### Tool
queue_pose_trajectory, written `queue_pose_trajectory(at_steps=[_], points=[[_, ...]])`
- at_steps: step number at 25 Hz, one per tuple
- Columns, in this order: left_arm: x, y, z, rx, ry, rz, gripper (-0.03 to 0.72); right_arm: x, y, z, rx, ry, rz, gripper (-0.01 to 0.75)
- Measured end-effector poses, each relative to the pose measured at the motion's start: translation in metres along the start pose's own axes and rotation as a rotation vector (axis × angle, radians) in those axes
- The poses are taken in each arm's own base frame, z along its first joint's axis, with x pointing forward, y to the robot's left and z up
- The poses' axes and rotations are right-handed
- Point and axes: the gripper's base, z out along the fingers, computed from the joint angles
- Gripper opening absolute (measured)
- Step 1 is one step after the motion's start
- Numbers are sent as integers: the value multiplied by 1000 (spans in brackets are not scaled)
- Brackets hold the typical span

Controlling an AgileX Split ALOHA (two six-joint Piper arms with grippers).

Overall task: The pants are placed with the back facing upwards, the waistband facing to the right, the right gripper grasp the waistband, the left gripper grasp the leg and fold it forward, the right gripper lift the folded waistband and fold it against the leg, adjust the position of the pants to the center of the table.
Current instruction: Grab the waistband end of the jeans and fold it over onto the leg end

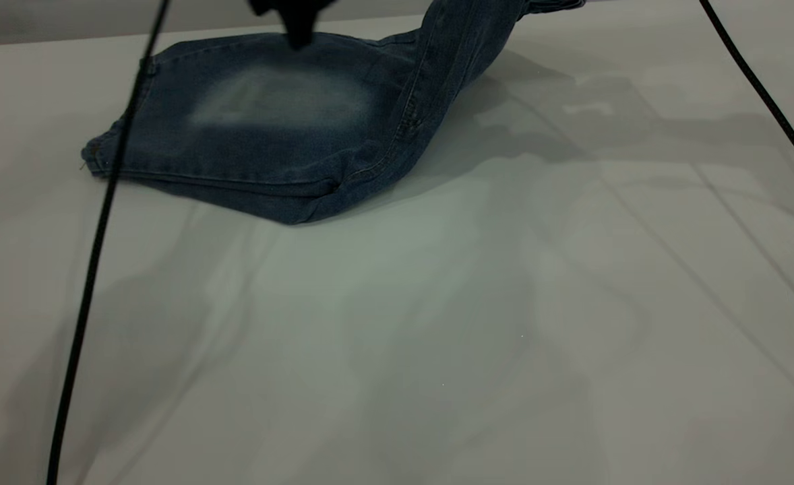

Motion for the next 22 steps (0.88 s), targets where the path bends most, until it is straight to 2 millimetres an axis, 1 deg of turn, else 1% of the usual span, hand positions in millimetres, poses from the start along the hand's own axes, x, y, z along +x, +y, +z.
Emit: queue_pose_trajectory(at_steps=[3,5,9,12,16,22], points=[[9,18,5,34,-2,-90,504,0,0,0,4,-3,0,58],[14,22,9,94,-12,-135,504,0,0,0,5,-2,0,58],[23,21,22,177,15,-179,504,0,-1,0,6,-4,0,58],[31,20,31,186,54,-177,504,-1,-1,0,14,-10,0,58],[35,19,36,194,74,-175,504,-2,-1,0,12,-17,2,58],[40,11,60,213,117,-167,504,-3,-1,0,7,-28,5,58]])
